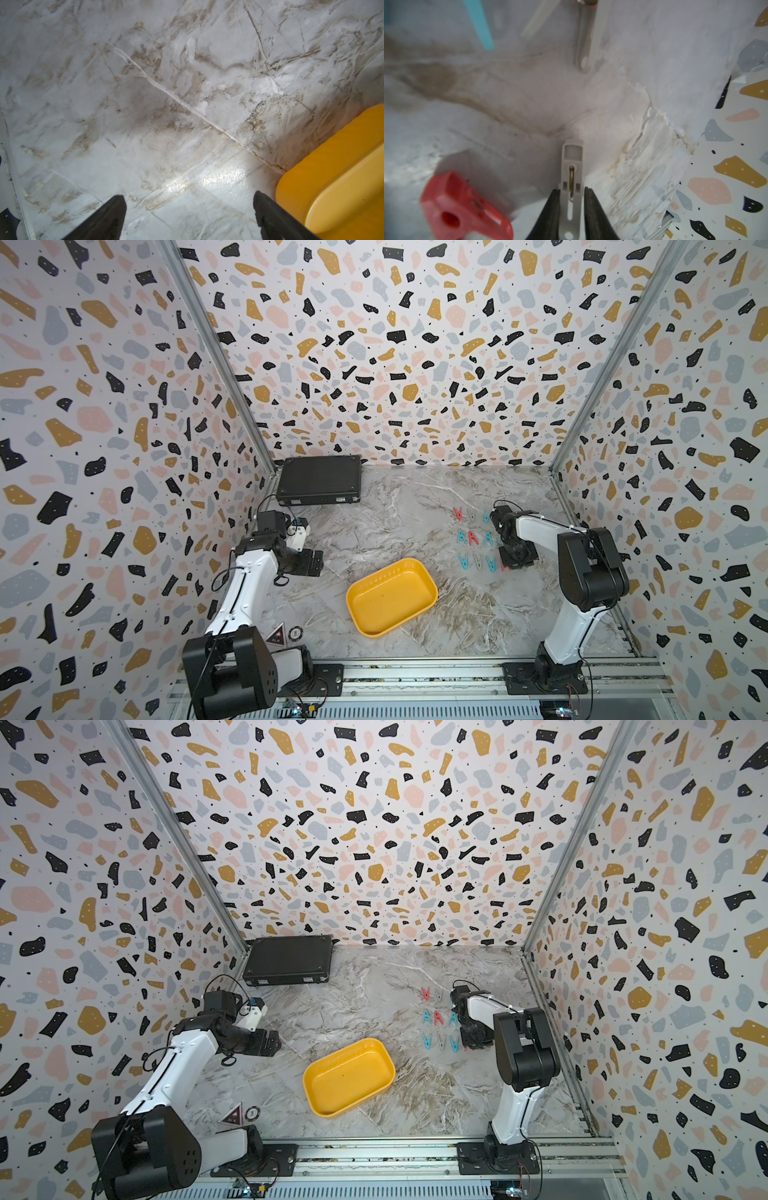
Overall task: Take the clothespins out of the storage box
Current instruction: Place the clothespin at the center of the board.
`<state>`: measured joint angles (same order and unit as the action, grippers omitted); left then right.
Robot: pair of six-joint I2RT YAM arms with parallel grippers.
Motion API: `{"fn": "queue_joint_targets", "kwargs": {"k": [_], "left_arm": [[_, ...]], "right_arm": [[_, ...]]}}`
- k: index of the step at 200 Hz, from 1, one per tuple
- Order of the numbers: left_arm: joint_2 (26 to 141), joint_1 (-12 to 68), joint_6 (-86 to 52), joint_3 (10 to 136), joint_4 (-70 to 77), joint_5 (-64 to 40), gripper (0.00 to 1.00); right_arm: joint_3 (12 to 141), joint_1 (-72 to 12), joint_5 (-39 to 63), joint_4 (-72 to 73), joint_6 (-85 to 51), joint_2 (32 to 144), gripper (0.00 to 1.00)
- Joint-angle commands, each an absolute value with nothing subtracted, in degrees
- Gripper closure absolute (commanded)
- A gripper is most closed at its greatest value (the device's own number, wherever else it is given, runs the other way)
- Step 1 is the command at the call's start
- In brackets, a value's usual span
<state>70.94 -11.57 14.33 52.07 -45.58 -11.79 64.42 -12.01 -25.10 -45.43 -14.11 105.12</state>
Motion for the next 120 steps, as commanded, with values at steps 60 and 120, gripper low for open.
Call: {"fn": "queue_joint_targets", "kwargs": {"k": [60, 120], "left_arm": [[69.7, -11.8, 14.8, 51.7, -45.9, -12.7, 0.0], [69.5, -11.7, 14.9, 51.6, -45.9, -12.7, 0.0]], "right_arm": [[66.6, -12.5, -17.6, -49.6, -16.6, 94.7, 0.71], [66.7, -12.1, -12.2, -49.8, -17.7, 90.6, 0.71]]}}
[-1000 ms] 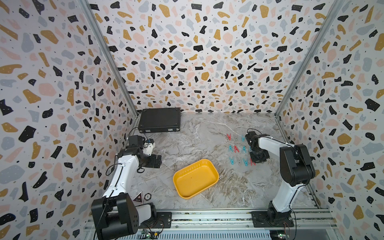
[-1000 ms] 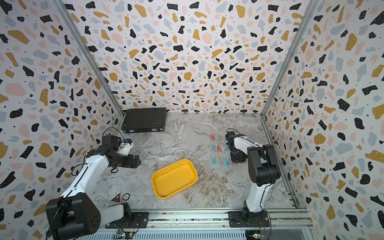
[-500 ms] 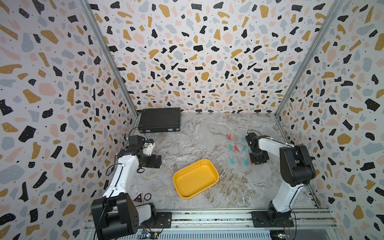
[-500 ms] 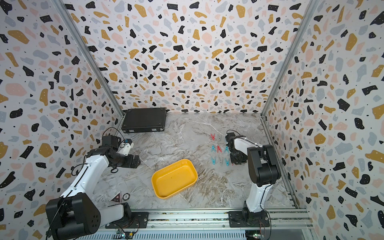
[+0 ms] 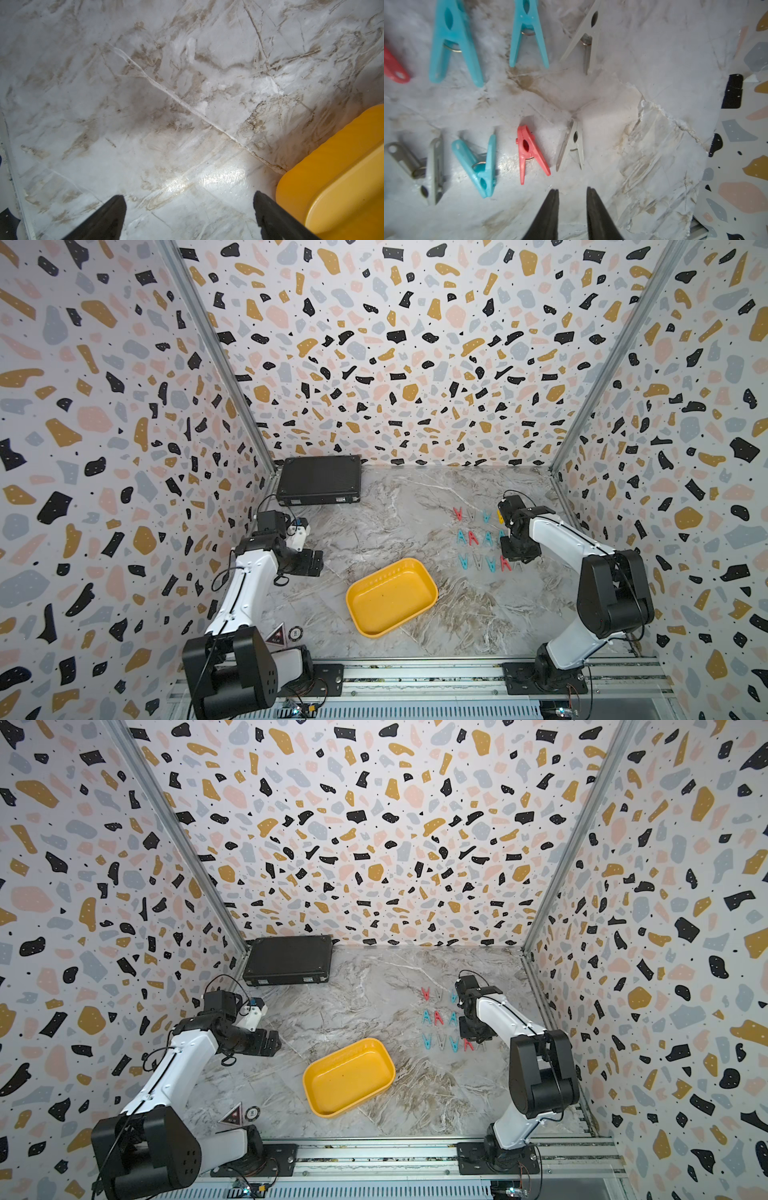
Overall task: Take the clothespins out of the storage box
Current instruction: Place the clothespin at the center of the board, then reset both arms
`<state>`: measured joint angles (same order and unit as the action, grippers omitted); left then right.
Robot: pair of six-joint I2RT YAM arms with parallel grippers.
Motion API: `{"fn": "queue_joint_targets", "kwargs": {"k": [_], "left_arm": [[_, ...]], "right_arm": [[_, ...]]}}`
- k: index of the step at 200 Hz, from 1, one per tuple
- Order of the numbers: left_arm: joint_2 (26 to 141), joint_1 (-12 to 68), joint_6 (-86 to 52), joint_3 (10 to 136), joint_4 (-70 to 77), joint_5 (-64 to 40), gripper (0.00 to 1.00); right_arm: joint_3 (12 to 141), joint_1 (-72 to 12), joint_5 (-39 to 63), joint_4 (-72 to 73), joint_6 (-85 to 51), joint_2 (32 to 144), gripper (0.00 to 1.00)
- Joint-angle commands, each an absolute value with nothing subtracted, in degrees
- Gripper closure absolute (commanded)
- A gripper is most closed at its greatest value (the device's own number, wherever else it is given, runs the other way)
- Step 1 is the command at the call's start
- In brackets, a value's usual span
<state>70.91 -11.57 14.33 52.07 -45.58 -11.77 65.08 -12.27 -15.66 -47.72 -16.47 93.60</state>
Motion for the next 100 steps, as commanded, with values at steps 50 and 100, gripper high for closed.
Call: {"fn": "queue_joint_targets", "kwargs": {"k": [50, 100], "left_arm": [[69.0, -11.7, 15.3, 52.1, -46.0, -14.6, 0.0], [67.7, -11.8, 16.8, 51.9, -41.7, -24.0, 0.0]], "right_arm": [[63.1, -12.1, 1.7, -42.6, -16.0, 78.9, 0.7], [49.8, -12.2, 6.9, -25.1, -14.6, 61.3, 0.55]]}}
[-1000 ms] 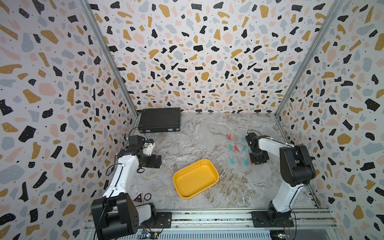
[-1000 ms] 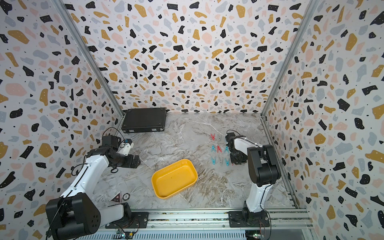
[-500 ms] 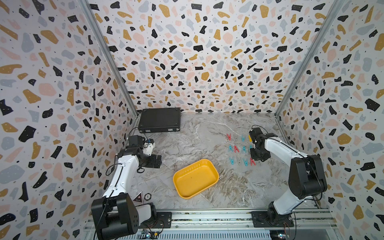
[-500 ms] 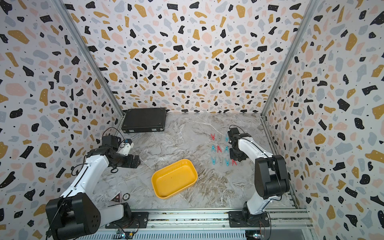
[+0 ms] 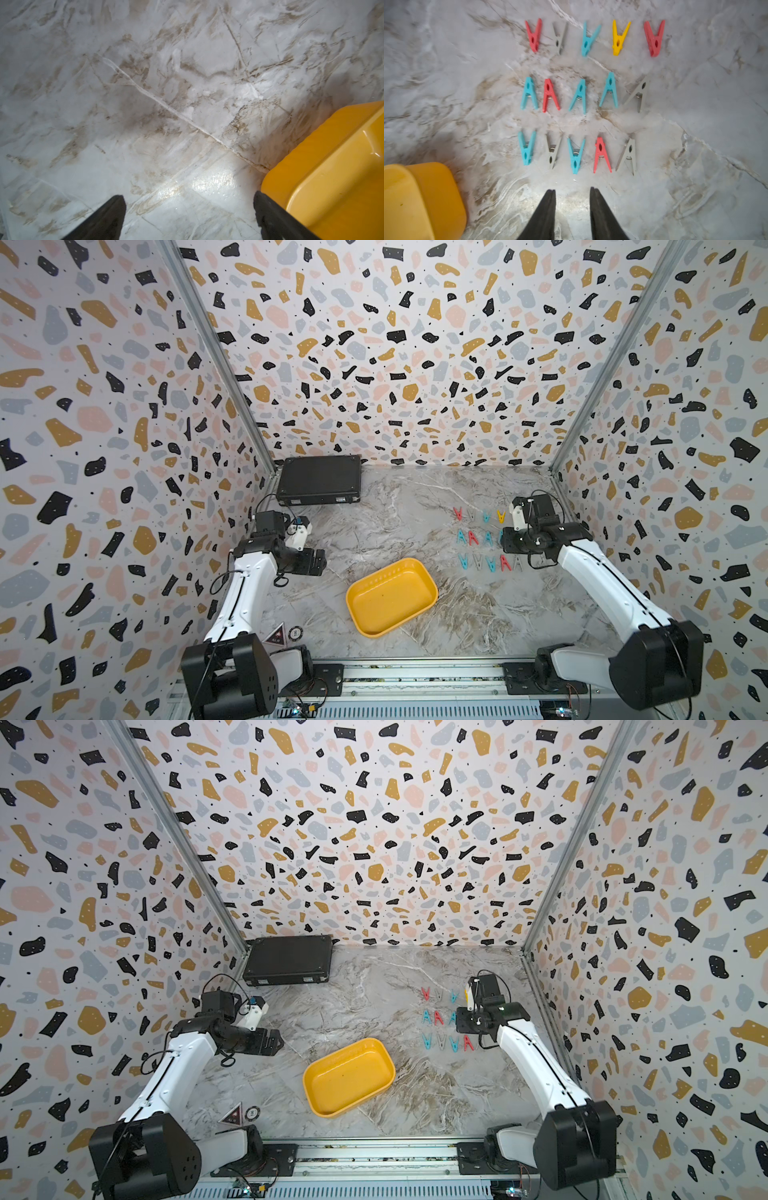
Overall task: Take the clothespins out of the storage box
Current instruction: Reset both arms
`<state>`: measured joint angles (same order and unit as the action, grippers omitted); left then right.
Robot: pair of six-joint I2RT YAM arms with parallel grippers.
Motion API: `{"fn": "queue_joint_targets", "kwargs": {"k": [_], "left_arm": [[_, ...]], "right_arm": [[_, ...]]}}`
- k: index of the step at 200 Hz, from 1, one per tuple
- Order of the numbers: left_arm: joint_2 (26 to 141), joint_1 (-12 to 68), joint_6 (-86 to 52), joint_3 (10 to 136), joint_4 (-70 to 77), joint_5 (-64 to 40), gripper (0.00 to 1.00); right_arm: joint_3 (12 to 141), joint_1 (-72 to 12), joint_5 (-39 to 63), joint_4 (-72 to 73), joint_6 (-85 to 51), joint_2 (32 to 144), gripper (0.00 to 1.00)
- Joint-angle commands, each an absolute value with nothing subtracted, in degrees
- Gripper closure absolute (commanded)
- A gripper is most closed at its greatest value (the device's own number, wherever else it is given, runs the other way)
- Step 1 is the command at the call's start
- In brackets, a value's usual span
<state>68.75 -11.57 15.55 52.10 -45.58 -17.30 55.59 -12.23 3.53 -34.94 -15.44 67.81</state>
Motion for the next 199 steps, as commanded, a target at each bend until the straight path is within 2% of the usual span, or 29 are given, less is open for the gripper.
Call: {"fn": "queue_joint_targets", "kwargs": {"k": [1, 17, 37, 42, 46, 50, 68, 85, 134, 166, 186, 199], "left_arm": [[67.7, -11.8, 16.7, 51.9, -41.4, -24.1, 0.0], [67.9, -11.7, 15.6, 50.6, -36.2, -26.6, 0.0], [67.4, -11.7, 13.4, 47.9, -27.4, -27.9, 0.0], [67.3, -11.8, 12.5, 47.1, -25.0, -27.9, 0.0], [67.2, -11.8, 11.9, 46.6, -22.8, -27.7, 0.0], [67.1, -11.8, 11.3, 45.8, -20.6, -27.7, 0.0], [66.1, -11.8, 8.7, 42.2, -11.6, -27.6, 0.0], [65.2, -11.8, 8.2, 37.7, -2.8, -28.7, 0.0], [65.2, -10.8, 5.1, 29.4, 12.9, -29.9, 0.0], [68.7, -10.3, 0.1, 23.9, 25.7, -28.0, 0.0], [72.4, -9.9, -2.2, 17.7, 43.4, -26.0, 0.0], [75.1, -9.5, -1.9, 16.3, 48.6, -25.5, 0.0]], "right_arm": [[49.6, -12.3, 6.7, -24.7, -14.6, 61.0, 0.54], [45.6, -12.2, 2.1, -20.4, -15.7, 57.0, 0.4], [40.2, -12.3, -1.0, -14.1, -13.6, 54.2, 0.35], [38.8, -12.2, -2.0, -12.2, -13.5, 53.5, 0.22], [37.6, -12.2, -2.5, -10.7, -13.2, 53.0, 0.04], [36.5, -12.2, -2.7, -9.4, -12.9, 52.3, 0.01], [34.0, -12.3, -5.2, -7.0, -14.2, 49.6, 0.01], [34.0, -12.2, -3.4, -9.1, -12.5, 48.3, 0.01], [32.9, -12.3, -4.3, -11.4, -10.6, 44.6, 0.01], [28.6, -12.3, -3.2, -5.2, -7.8, 40.9, 0.01], [25.0, -12.2, -2.5, 0.0, -3.9, 38.5, 0.01], [22.6, -12.1, -3.9, 2.7, -1.8, 38.5, 0.01]]}}
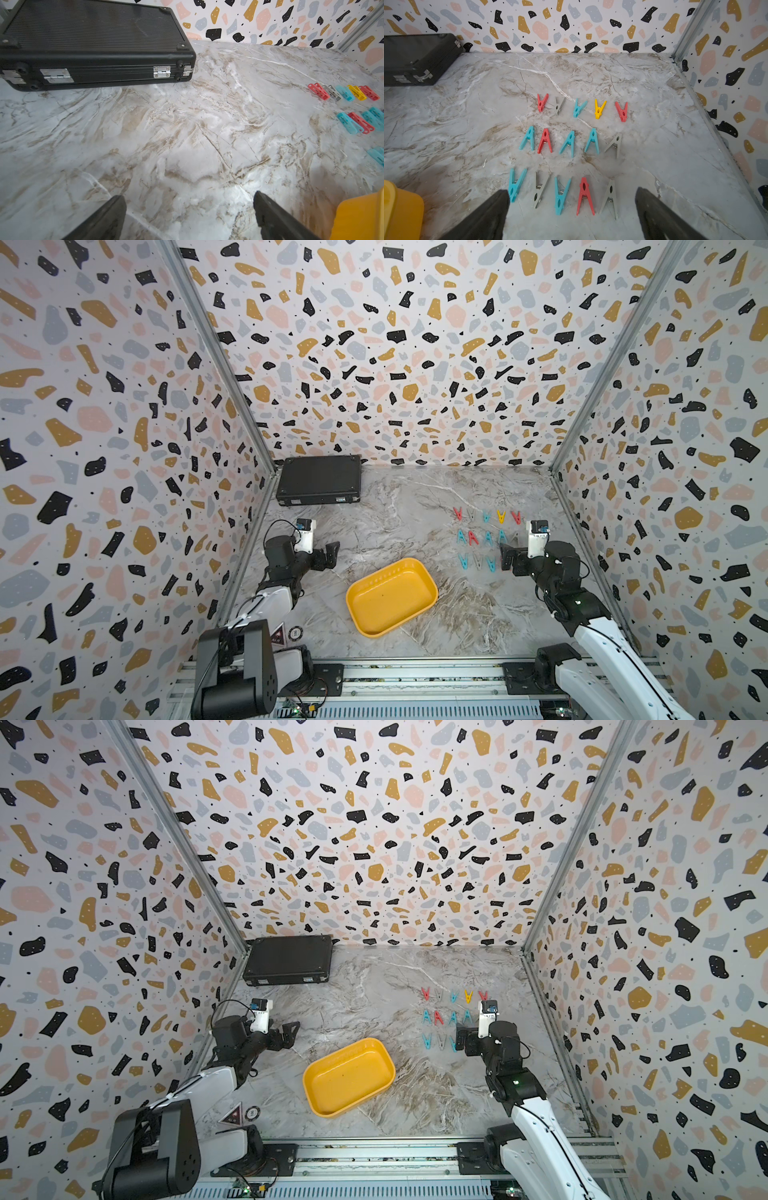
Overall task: Take the clothespins out of the storage box
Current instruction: Reset both arms
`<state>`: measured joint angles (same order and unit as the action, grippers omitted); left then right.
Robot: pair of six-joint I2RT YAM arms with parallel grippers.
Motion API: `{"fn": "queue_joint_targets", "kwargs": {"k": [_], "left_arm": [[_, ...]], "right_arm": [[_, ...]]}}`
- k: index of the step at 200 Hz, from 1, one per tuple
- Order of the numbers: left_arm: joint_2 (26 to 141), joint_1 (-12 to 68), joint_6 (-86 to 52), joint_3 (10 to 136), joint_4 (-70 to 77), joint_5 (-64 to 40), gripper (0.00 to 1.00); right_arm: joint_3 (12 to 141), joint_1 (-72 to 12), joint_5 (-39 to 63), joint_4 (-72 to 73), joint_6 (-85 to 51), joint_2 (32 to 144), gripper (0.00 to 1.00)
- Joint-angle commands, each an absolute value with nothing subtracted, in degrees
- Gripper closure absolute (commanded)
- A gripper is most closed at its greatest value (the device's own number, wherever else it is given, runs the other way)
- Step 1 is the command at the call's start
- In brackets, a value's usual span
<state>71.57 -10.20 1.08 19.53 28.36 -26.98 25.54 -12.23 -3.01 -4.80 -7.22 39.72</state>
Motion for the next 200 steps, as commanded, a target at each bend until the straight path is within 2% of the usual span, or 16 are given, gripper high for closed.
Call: {"fn": "queue_joint_targets", "kwargs": {"k": [1, 15, 31, 49, 62, 86, 122, 144, 156, 170, 180, 192, 200], "left_arm": [[75.3, -9.5, -1.8, 16.3, 48.7, -25.6, 0.0], [80.0, -8.1, -2.2, 14.6, 56.3, -21.7, 0.0], [84.8, -7.7, -2.7, 13.9, 63.1, -22.1, 0.0], [81.9, -6.5, -1.6, 16.7, 52.7, -17.8, 0.0], [82.0, -5.6, -1.4, 17.2, 51.8, -15.6, 0.0], [82.3, -5.5, -1.6, 16.9, 53.0, -15.7, 0.0], [82.3, -5.5, -1.5, 16.9, 52.9, -15.7, 0.0], [82.3, -5.5, -1.5, 16.9, 52.8, -15.7, 0.0], [82.3, -5.5, -1.5, 17.0, 52.8, -15.7, 0.0], [82.3, -5.5, -1.5, 17.0, 52.7, -15.6, 0.0], [82.3, -5.5, -1.5, 17.0, 52.6, -15.7, 0.0], [82.4, -5.5, -1.5, 17.0, 52.7, -15.6, 0.0], [82.3, -5.5, -1.4, 17.0, 52.6, -15.6, 0.0]], "right_arm": [[22.5, -12.1, -4.2, 2.9, -1.7, 38.6, 0.01], [20.3, -12.2, -7.2, 6.5, -0.4, 41.0, 0.01], [18.5, -11.8, -9.2, 12.9, 2.0, 46.8, 0.01], [18.4, -11.1, -10.7, 19.2, 4.9, 55.2, 0.01], [17.7, -10.7, -11.7, 25.2, 7.1, 60.5, 0.01], [15.5, -8.1, -9.5, 39.1, 8.8, 69.4, 0.01], [16.8, -4.0, -2.2, 47.2, 5.2, 76.4, 0.01], [15.2, -3.7, 1.2, 63.6, 6.3, 88.9, 0.01], [18.1, -3.7, 0.0, 49.8, 5.9, 84.1, 0.01], [17.8, -3.7, -1.0, 57.1, 5.6, 87.9, 0.01], [18.3, -3.7, -3.6, 51.0, 4.4, 85.0, 0.01], [18.2, -3.7, -4.0, 55.5, 4.5, 87.4, 0.01], [19.5, -3.7, -4.5, 50.0, 4.1, 85.9, 0.01]]}}
